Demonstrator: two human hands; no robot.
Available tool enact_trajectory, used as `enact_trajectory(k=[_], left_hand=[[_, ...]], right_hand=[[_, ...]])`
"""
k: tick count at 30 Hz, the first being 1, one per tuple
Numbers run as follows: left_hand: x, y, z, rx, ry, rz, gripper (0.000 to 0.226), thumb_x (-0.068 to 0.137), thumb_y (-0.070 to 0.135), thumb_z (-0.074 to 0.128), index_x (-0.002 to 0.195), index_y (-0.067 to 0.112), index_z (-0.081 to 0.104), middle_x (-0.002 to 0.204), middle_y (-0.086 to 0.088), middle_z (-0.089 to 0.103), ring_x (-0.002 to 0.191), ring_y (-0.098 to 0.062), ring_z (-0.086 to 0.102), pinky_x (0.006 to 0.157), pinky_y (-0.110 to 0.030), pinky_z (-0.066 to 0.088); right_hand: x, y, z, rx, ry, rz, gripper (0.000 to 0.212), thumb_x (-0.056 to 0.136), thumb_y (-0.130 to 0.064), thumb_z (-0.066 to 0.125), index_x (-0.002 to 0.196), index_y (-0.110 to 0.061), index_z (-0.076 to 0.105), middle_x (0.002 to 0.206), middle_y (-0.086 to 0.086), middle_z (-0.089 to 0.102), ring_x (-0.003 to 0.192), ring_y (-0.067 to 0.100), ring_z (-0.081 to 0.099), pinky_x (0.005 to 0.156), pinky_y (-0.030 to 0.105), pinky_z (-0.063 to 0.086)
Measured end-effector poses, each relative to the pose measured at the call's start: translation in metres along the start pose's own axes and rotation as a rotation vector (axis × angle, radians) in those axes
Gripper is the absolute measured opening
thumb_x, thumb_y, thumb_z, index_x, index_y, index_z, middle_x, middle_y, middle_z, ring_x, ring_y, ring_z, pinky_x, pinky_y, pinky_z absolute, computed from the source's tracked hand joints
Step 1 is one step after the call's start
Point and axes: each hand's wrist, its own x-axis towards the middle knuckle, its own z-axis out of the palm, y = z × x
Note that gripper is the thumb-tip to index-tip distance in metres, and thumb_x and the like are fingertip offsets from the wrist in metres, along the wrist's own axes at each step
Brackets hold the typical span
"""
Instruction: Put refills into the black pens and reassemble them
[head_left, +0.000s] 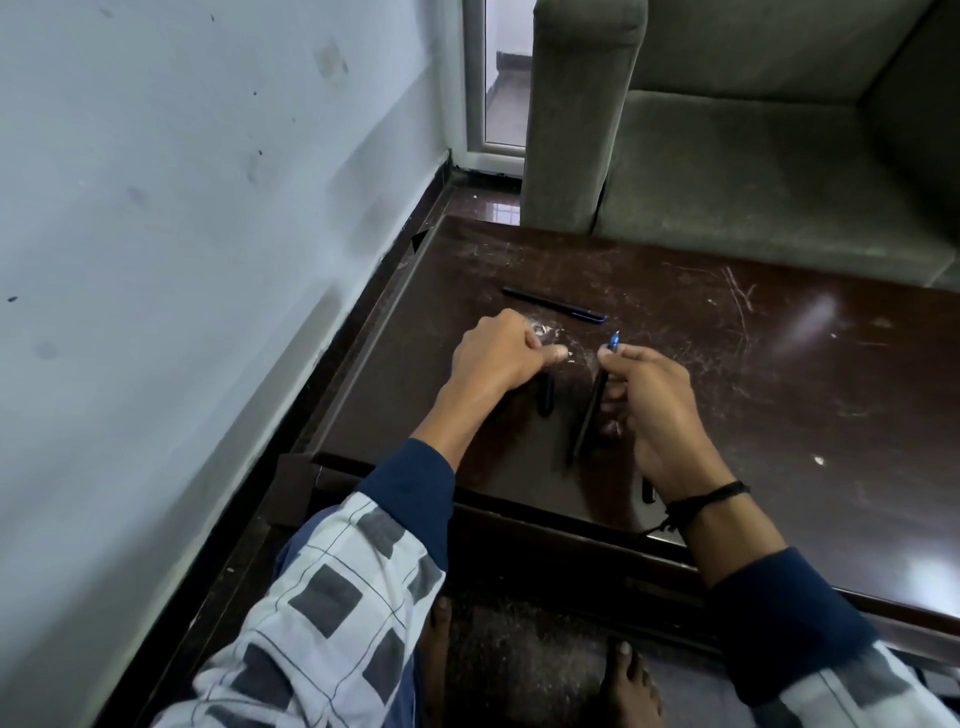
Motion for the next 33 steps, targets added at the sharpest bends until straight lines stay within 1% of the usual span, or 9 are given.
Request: enact_trajectory(k=[3,6,8,10,15,17,19,22,33], left_hand=[[-0.005,0.006,-0.004,-0.416,-0.23,0.023,0.042,0.086,0.061,0.071,0.096,0.021,0.076,0.085,0.003,0.079,0.079,-0.01,0.075,0.074,-0.03,0.057],[-0.008,0.007,-0.006,-0.642,-0.438,0.066,0.032,0.086,0.046,0.078,0.101,0.018,0.077,0.091,-0.005,0.08,0.08,-0.012,0.076,0.07,-0.023,0.059],[-0.005,0.004,-0.007,-0.719,-0.385,0.081,0.017,0.086,0.026,0.082,0.098,0.014,0.079,0.087,-0.008,0.079,0.075,-0.013,0.073,0.066,-0.021,0.058],[-0.002,0.0,-0.01,-0.806,-0.254,0.064,0.012,0.083,0.013,0.083,0.094,0.009,0.08,0.08,-0.008,0.078,0.07,-0.011,0.071,0.064,-0.02,0.057],[0.002,-0.005,-0.016,-1.064,-0.08,0.034,0.021,0.08,0.002,0.084,0.098,0.003,0.074,0.079,-0.012,0.076,0.073,-0.018,0.073,0.067,-0.024,0.06],[0.001,-0.004,-0.017,-1.119,-0.102,0.019,0.02,0.081,0.001,0.082,0.1,0.004,0.075,0.085,-0.012,0.077,0.079,-0.021,0.075,0.067,-0.024,0.06],[-0.003,-0.001,-0.016,-1.148,-0.211,0.008,0.018,0.085,-0.002,0.078,0.101,0.005,0.075,0.094,-0.013,0.079,0.088,-0.026,0.077,0.069,-0.026,0.061],[-0.006,0.004,-0.011,-1.145,-0.308,0.008,0.015,0.088,-0.006,0.071,0.099,0.003,0.074,0.099,-0.018,0.078,0.09,-0.027,0.078,0.07,-0.028,0.062],[-0.007,0.007,-0.005,-1.183,-0.231,0.005,0.011,0.084,-0.007,0.075,0.091,0.002,0.077,0.088,-0.011,0.079,0.083,-0.022,0.078,0.068,-0.024,0.061]], right_hand=[[-0.001,-0.01,-0.002,0.226,0.031,-0.023,0.006,0.096,-0.011,0.067,0.094,-0.016,0.068,0.062,-0.008,0.061,0.051,0.004,0.056,0.049,0.02,0.048],[-0.002,-0.015,-0.007,0.349,0.06,-0.012,0.004,0.096,-0.009,0.068,0.097,-0.013,0.07,0.069,-0.004,0.068,0.061,0.007,0.066,0.056,0.02,0.054],[-0.002,-0.015,-0.009,0.386,0.07,0.015,0.006,0.094,-0.008,0.07,0.1,-0.009,0.071,0.073,0.0,0.072,0.066,0.01,0.071,0.058,0.019,0.056],[-0.001,-0.014,-0.008,0.357,0.064,0.033,0.008,0.091,-0.007,0.073,0.099,-0.007,0.073,0.072,0.002,0.074,0.063,0.01,0.071,0.057,0.019,0.056],[0.001,-0.007,-0.005,0.223,-0.014,0.022,0.006,0.087,-0.008,0.078,0.092,-0.006,0.078,0.075,0.006,0.074,0.057,0.007,0.063,0.057,0.018,0.054],[0.002,-0.004,-0.005,0.215,-0.037,0.009,0.005,0.088,-0.006,0.076,0.092,-0.004,0.079,0.078,0.009,0.076,0.059,0.007,0.064,0.059,0.017,0.055],[0.003,-0.003,-0.004,0.213,-0.049,0.0,0.007,0.091,-0.003,0.072,0.094,-0.002,0.078,0.082,0.012,0.077,0.062,0.009,0.067,0.061,0.018,0.056],[0.004,-0.003,-0.004,0.201,-0.066,-0.013,0.011,0.094,0.0,0.067,0.095,-0.002,0.077,0.086,0.014,0.079,0.067,0.011,0.069,0.063,0.019,0.057],[0.004,-0.002,-0.004,0.121,-0.068,-0.072,0.012,0.096,-0.003,0.068,0.088,-0.007,0.076,0.07,0.004,0.074,0.06,0.008,0.065,0.059,0.019,0.054]])
